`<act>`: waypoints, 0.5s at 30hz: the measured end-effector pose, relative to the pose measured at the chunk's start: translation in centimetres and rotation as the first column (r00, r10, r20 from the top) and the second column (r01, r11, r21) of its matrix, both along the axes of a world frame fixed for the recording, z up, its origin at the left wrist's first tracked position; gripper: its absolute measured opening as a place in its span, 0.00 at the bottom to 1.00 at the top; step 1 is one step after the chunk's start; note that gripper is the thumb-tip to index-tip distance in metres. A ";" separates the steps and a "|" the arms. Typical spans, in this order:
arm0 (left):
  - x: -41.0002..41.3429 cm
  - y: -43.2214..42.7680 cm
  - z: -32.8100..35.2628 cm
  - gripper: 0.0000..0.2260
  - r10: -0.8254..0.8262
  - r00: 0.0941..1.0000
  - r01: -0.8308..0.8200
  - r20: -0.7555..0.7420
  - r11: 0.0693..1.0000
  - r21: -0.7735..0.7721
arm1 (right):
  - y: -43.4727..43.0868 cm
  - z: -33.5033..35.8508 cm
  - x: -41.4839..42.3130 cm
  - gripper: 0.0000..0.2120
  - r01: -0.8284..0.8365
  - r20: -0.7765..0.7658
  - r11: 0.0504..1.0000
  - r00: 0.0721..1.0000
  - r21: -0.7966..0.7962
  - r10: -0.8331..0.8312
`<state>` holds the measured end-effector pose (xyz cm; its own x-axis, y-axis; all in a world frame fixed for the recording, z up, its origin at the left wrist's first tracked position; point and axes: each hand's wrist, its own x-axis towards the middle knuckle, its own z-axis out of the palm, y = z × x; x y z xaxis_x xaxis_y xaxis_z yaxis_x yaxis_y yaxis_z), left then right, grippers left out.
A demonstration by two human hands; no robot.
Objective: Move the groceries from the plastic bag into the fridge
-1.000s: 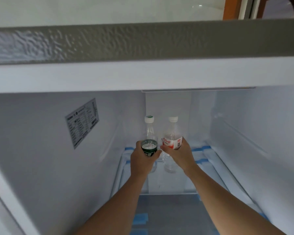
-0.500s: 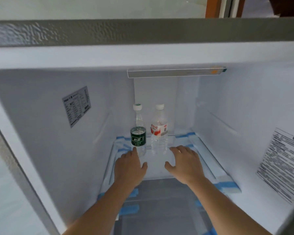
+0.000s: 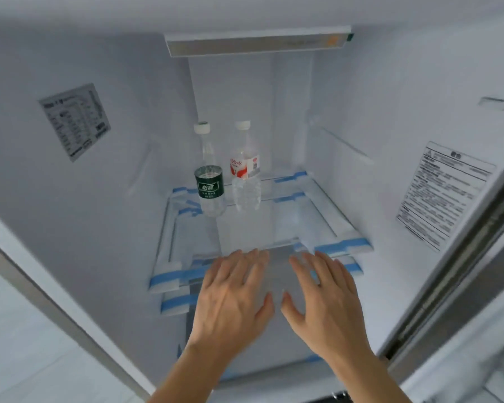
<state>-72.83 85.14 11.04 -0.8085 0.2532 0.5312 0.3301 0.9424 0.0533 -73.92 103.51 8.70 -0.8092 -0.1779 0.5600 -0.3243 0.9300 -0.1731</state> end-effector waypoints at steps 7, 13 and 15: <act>1.3 1.6 -1.0 0.25 -0.152 0.988 0.152 0.039 0.988 0.016 | 1.7 -1.5 4.1 0.25 0.084 0.053 0.995 0.995 0.045 -0.087; 0.9 2.6 -2.4 0.25 -0.366 0.925 0.359 0.097 0.929 0.089 | 2.6 -2.5 7.5 0.26 0.261 0.065 0.965 0.963 0.029 -0.263; 0.4 2.9 -2.8 0.25 -0.431 0.894 0.421 0.121 0.902 0.099 | 2.4 -3.0 8.5 0.26 0.331 0.074 0.944 0.941 0.019 -0.331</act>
